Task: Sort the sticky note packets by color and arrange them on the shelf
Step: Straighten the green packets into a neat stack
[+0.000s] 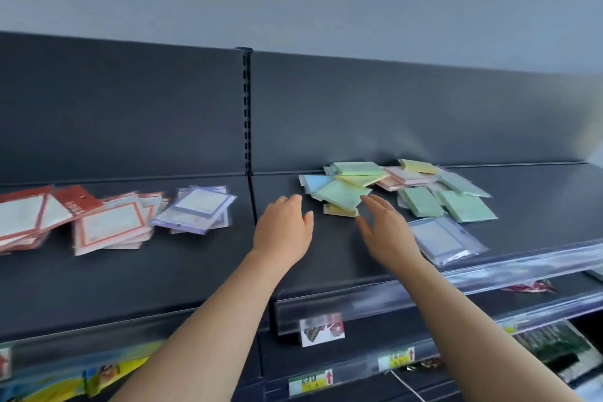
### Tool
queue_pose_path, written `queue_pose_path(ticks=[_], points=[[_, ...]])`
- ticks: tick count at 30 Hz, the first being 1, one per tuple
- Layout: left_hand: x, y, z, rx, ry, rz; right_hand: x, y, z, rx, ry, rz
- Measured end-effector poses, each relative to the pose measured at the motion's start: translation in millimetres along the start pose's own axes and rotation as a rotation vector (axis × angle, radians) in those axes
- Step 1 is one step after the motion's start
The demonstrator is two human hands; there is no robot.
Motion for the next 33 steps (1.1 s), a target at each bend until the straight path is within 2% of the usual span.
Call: queue_pose_path(ticks=[8, 11, 15, 17, 22, 25, 28, 33], points=[[33, -5, 52, -0.185, 0.084, -0.108, 24, -7, 27, -0.090, 0.108, 0.102], [38, 2, 64, -0.272, 0.081, -0.225, 21, -6, 32, -0.107, 0.046, 0.161], [37, 17, 75, -0.379, 0.058, -0.395, 3, -20, 54, -0.008, -0.123, 0.175], [38, 25, 80, -0.429, 0.067, -0.474, 0, -26, 70, 0.015, -0.152, 0.118], [31, 41, 87, -0.465, 0.038, -0.559, 22, -25, 110, -0.005, 0.079, -0.056], [28, 50, 87, -0.476, -0.002, -0.530, 37, -25, 120, 0.006, 0.176, -0.169], [30, 54, 84, -0.470, 0.012, -0.515, 38, -27, 119, 0.041, 0.162, -0.220], [33, 55, 81, -0.437, 0.042, -0.560, 35, -23, 115, -0.027, 0.061, -0.303]])
Point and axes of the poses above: each hand's wrist, its own z-axis towards the middle knuckle, its own x-axis out of the palm, y = z × x, the point moved 7 cm from there along z, towards the middle knuckle, and after that the axes turned 3 degrees about -y, right-handed, at the moved point
